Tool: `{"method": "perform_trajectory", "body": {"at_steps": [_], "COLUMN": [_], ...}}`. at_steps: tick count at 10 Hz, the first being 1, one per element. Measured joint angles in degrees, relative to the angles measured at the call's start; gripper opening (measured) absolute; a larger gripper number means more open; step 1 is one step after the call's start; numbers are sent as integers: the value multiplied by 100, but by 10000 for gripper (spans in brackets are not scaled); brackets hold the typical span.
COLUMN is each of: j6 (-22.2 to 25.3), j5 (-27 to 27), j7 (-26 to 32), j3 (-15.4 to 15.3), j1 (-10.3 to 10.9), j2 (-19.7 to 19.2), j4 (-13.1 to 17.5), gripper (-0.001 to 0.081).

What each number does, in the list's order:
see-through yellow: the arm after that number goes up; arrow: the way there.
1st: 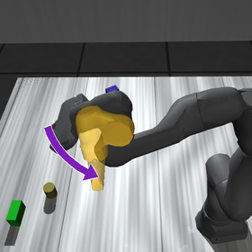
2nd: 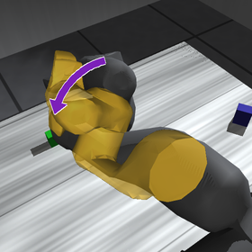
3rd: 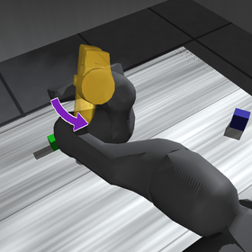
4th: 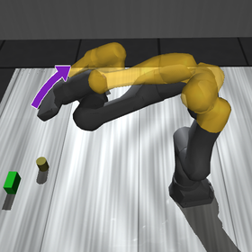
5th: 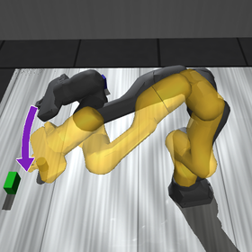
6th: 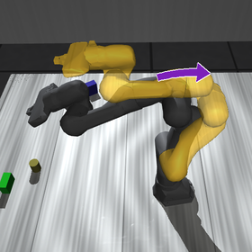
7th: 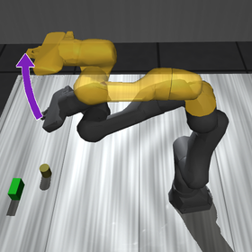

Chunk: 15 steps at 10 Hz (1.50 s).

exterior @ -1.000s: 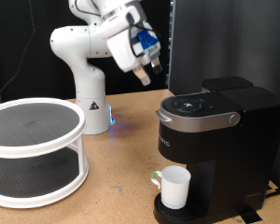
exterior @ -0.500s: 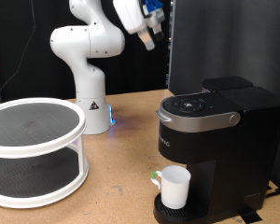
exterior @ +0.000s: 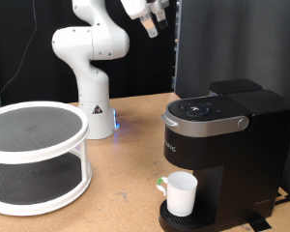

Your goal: Make a cup of coffee with the keurig machine

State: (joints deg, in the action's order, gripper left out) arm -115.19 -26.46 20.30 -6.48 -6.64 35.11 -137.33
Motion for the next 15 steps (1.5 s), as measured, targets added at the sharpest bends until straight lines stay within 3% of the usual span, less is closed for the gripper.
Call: {"method": "perform_trajectory", "body": {"at_steps": [4,6,9,11,12,15], "j6": [-28,-317,-490,-250,-274,-361], "j5": [-105,-42,344,582,571,779], "j7": [525,607,121,-667,-487,964], "j3": [-25,-212,-600,-797,-782,-777], "j1": [119,145,108,20,18,59], "j2": [-118,-335,-907,-1401,-1389,-1337], "j4": [7,92,473,932,912,863], "gripper": [805,805,805,805,805,805]}}
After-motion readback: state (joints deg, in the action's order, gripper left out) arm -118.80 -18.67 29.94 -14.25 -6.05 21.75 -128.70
